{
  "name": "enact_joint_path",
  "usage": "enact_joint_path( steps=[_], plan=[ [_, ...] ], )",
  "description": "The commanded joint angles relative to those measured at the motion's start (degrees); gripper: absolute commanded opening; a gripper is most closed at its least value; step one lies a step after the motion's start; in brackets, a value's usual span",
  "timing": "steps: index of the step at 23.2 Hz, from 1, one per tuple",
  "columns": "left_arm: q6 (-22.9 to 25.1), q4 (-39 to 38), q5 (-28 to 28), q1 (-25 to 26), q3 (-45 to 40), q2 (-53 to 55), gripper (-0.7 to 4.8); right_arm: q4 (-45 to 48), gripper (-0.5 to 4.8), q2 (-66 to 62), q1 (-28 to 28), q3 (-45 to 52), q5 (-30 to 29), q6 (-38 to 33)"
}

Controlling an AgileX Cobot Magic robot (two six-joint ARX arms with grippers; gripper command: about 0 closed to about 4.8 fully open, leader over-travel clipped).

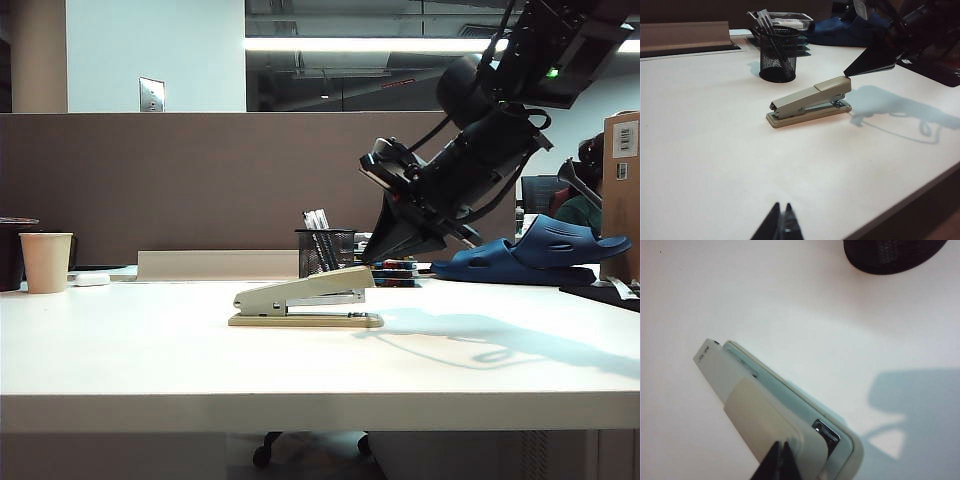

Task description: Press the stapler down.

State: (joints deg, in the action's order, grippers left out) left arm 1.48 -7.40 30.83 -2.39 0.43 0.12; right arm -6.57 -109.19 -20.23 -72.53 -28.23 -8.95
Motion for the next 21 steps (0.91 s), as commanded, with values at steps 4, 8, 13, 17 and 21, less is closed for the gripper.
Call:
enact_joint_path(
  steps=[4, 8, 13, 17, 21],
  plan=[
    [0.04, 0.2, -0.11, 0.0, 0.11, 0.0, -0.06, -0.72, -0.09, -0.85, -0.11, -0.2, 0.24, 0.2],
    [0.04, 0.2, -0.11, 0.0, 0.11, 0.0, -0.06, -1.05, -0.09, -1.7, -0.11, -0.2, 0.24, 0.2],
    [0.04, 0.2, -0.13, 0.02, 0.11, 0.0, -0.06, -1.44, -0.09, -2.32, -0.11, -0.2, 0.2, 0.2],
    [0.04, 0.22, -0.13, 0.0, 0.11, 0.0, -0.06, -1.9, -0.09, -2.32, -0.11, -0.2, 0.24, 0.2],
    [0.04, 0.2, -0.13, 0.0, 0.11, 0.0, -0.06, -2.29, -0.09, -2.32, -0.11, -0.2, 0.24, 0.22]
  ],
)
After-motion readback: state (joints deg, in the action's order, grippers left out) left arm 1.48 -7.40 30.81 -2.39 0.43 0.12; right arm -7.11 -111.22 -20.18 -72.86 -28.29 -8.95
